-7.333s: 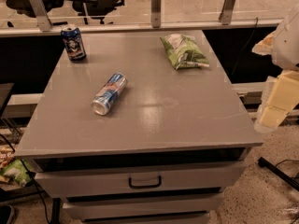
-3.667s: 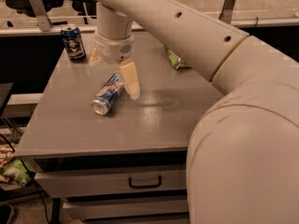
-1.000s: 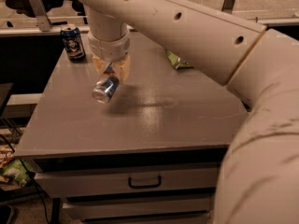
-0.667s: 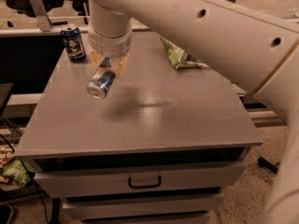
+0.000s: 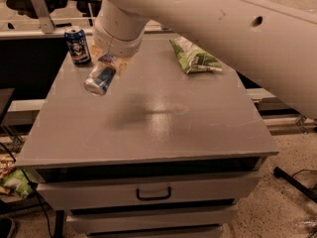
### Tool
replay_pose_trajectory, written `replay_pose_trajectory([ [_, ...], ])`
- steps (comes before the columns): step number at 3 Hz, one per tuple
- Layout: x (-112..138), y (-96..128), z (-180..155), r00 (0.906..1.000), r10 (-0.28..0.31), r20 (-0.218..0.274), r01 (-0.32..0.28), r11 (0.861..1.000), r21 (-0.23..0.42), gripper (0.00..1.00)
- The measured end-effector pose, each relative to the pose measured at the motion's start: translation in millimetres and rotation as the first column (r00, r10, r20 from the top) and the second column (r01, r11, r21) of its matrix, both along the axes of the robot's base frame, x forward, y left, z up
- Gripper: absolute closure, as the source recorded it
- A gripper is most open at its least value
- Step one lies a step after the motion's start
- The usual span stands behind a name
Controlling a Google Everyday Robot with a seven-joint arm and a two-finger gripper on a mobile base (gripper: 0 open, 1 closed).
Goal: Place redbull can upright
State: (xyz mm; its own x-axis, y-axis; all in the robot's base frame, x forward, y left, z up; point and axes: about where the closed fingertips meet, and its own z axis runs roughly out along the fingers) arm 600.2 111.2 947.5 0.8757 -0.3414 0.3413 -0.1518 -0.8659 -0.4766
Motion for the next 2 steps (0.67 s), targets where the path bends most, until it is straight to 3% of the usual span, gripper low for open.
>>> replay_pose_trajectory([
  [1, 0.4, 2.0, 0.5, 1.0000, 0.002, 0.002, -0.002, 1.000, 0.001, 1.00],
  [2, 0.0, -1.3, -1.1, 0.9995, 0.022, 0.023, -0.021, 0.999, -0.049, 1.00],
])
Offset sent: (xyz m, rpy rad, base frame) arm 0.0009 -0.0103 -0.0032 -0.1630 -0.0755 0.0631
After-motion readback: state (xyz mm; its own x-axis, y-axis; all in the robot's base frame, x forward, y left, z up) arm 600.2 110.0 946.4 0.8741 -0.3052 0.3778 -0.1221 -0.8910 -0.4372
